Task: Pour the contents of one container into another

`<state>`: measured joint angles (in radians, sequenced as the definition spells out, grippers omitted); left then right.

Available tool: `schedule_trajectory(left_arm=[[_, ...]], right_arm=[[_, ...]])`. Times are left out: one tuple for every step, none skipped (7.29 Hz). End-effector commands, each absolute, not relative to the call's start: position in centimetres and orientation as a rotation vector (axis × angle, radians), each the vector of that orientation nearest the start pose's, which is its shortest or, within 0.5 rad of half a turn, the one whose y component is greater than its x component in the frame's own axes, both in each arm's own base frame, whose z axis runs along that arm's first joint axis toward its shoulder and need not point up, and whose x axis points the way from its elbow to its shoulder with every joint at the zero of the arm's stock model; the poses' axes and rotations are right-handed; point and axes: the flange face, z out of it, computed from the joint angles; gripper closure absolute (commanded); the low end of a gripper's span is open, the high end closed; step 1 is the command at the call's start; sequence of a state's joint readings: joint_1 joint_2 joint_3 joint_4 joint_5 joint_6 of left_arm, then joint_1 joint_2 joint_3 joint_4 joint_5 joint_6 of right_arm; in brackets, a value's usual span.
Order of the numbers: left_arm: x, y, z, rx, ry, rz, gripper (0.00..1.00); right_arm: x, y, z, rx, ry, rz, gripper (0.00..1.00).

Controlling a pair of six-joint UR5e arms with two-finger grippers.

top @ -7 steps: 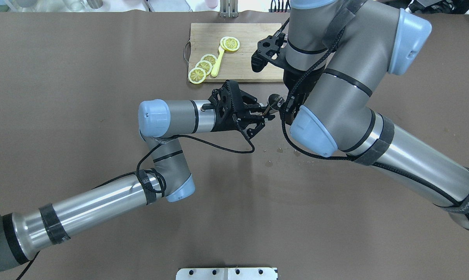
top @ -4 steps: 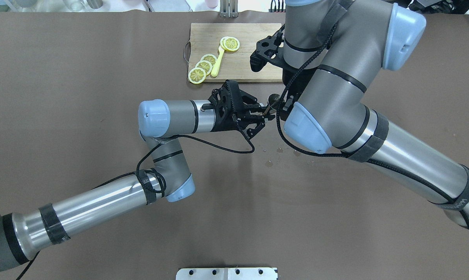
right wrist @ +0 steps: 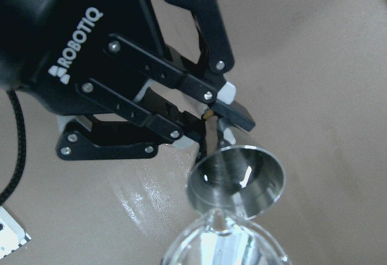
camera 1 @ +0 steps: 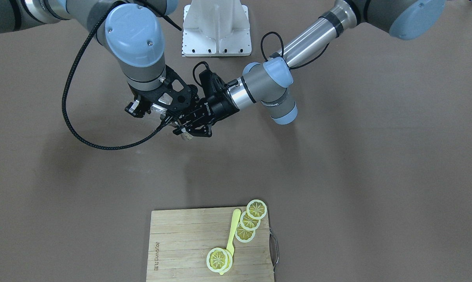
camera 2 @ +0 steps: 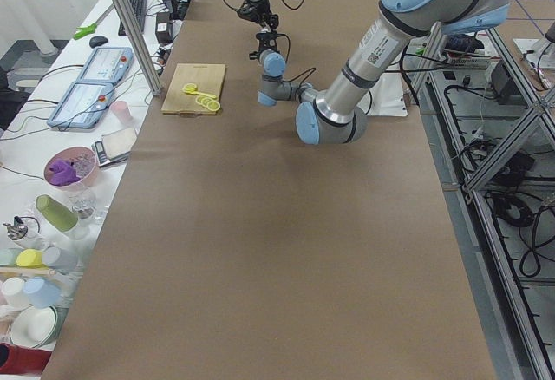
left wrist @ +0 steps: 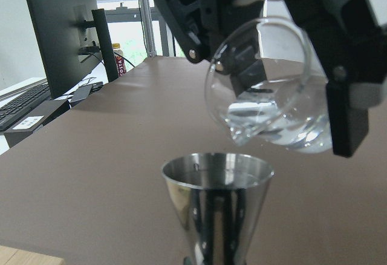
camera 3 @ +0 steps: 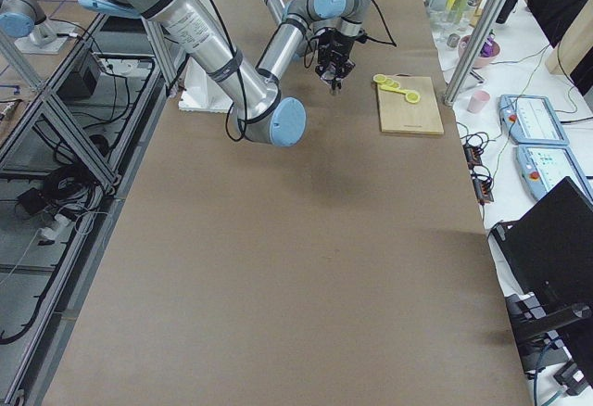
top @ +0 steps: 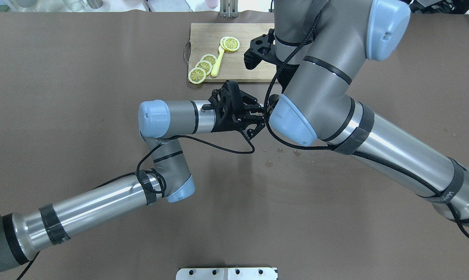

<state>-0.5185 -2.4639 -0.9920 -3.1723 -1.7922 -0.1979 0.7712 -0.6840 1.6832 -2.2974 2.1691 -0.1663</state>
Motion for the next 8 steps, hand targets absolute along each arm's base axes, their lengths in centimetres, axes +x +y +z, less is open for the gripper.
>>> schedule_trajectory(left_arm=[[60.67, -47.43, 18.17, 1.514, 1.285, 0.779, 1.0], [60.63, -47.43, 18.11, 1.516, 1.285, 0.777, 1.0], [60.64, -47.41, 18.11, 1.515, 1.285, 0.779, 1.0], [60.63, -47.43, 18.11, 1.516, 1.285, 0.777, 1.0], [60.64, -47.41, 18.11, 1.515, 1.285, 0.779, 1.0], [60.69, -47.31, 18.22, 1.515, 1.287, 0.779, 1.0], [60.74, -47.2, 18.55, 1.511, 1.286, 0.781, 1.0], [60.75, -47.09, 18.65, 1.514, 1.288, 0.78, 1.0]], right_arm=[[-42.12, -51.64, 15.13, 0.036, -0.663, -1.005, 1.0], [-42.02, -51.68, 15.22, 0.025, -0.659, -1.0, 1.0], [-41.99, -51.65, 15.03, 0.016, -0.657, -0.998, 1.0], [-41.94, -51.6, 14.84, 0.01, -0.655, -0.996, 1.0], [-42.13, -51.79, 14.92, 0.001, -0.652, -0.993, 1.0], [-42.28, -51.92, 14.96, -0.004, -0.652, -0.992, 1.0], [-42.32, -51.94, 15.0, -0.006, -0.653, -0.992, 1.0], [-42.17, -51.91, 15.08, -0.016, -0.651, -0.987, 1.0]])
